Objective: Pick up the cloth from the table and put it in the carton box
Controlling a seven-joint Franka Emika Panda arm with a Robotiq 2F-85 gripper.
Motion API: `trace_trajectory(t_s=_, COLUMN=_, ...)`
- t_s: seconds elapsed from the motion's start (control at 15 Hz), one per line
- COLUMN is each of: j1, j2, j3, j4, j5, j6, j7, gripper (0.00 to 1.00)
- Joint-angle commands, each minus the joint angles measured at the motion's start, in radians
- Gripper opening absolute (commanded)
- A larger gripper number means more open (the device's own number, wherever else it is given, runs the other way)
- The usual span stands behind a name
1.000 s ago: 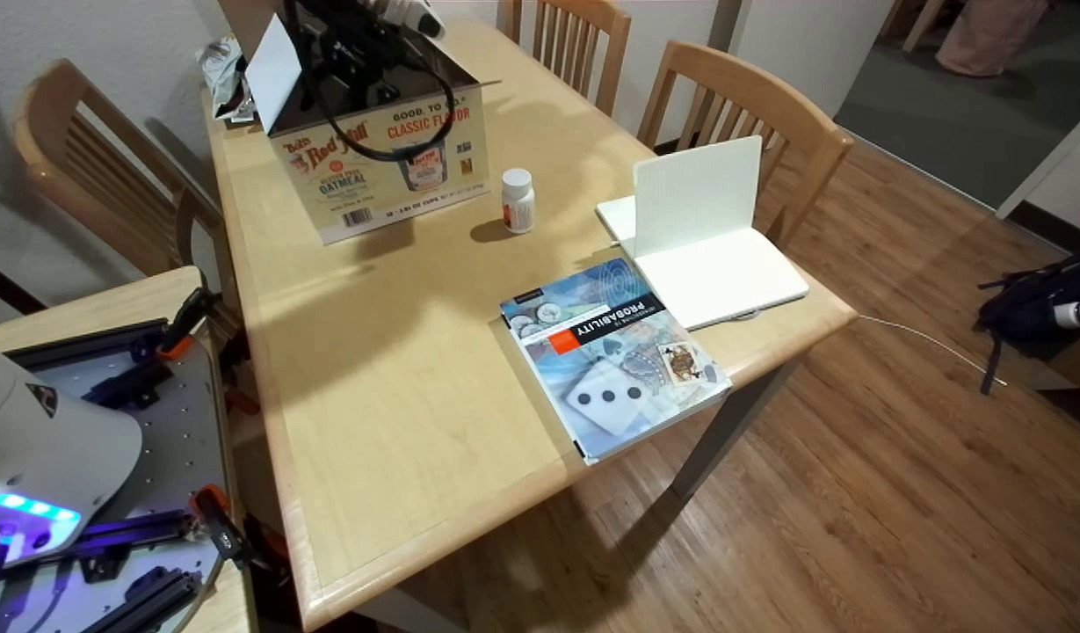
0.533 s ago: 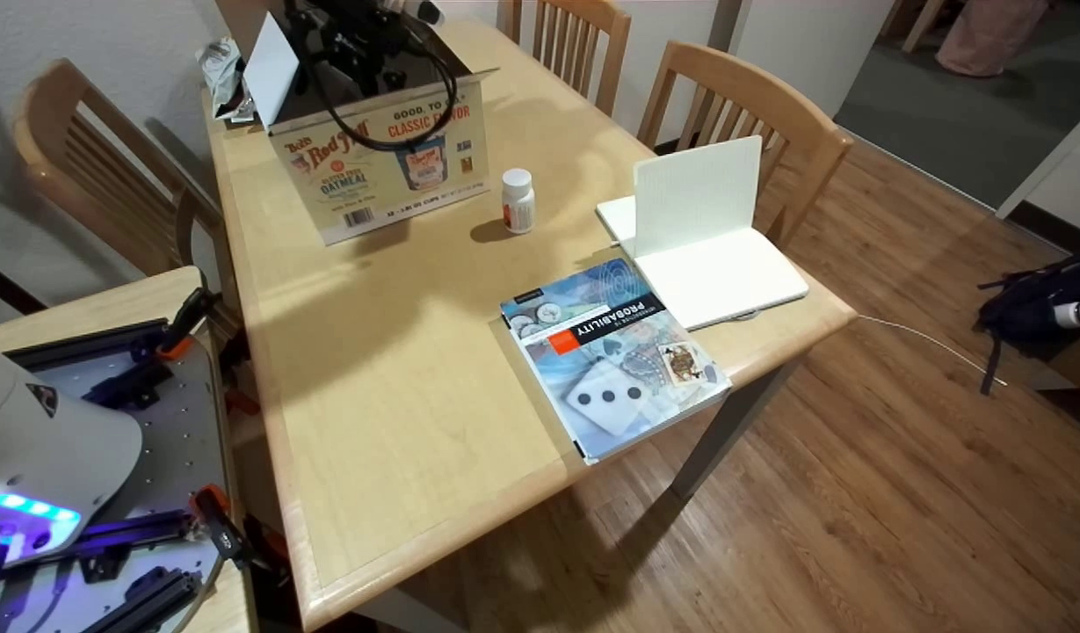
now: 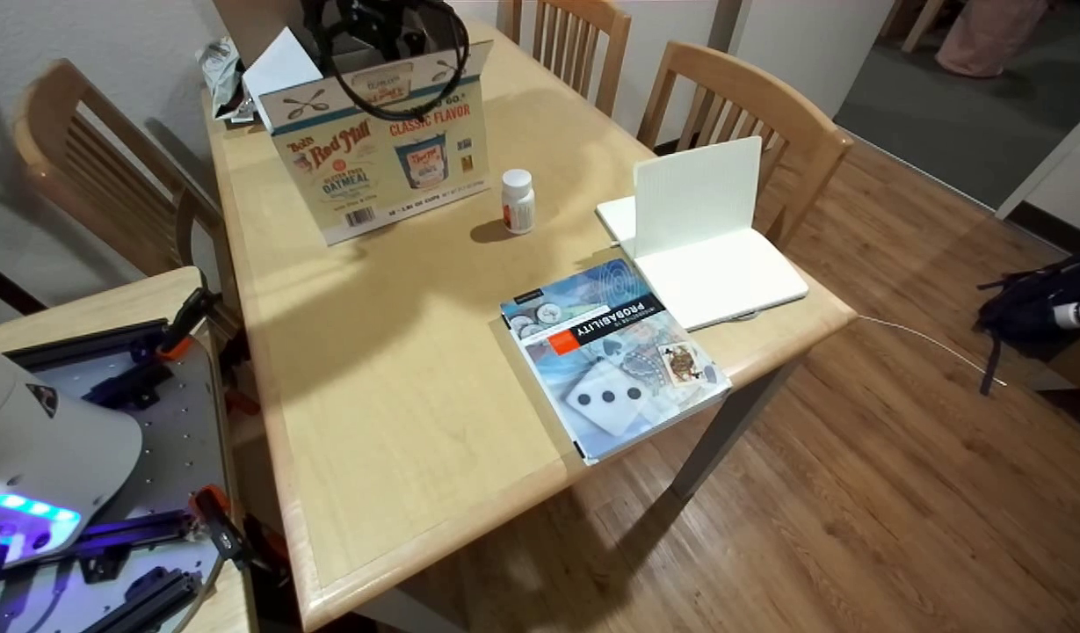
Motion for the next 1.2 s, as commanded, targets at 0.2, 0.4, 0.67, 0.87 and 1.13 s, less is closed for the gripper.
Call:
trace_trajectory(t_s=0.2, j1=0.050, j2=0.005, j3=-0.001, j4=0.110, j5=-0.106, j6=-0.026, j7=0.069, gripper=1.00)
trace_trajectory(t_s=0.4, j1=0.073, j2=-0.005, j3=-0.003, j4=0.152, j5=-0.161, j6=-0.056, j7=0.114, gripper=1.00)
trace_trajectory(t_s=0.67, j1=0.107, j2=-0.036, j3=-0.008, j4=0.209, j5=-0.239, j6=-0.121, j7=0.210, gripper=1.00)
trace_trajectory(t_s=0.87, j1=0.127, j2=-0.077, j3=-0.012, j4=0.236, j5=-0.298, j6=-0.161, j7=0.286, gripper=1.00)
trace_trajectory(t_s=1.13, j1=0.123, j2=-0.148, j3=-0.018, j4=0.241, j5=-0.290, j6=-0.249, j7=0.420, gripper=1.00)
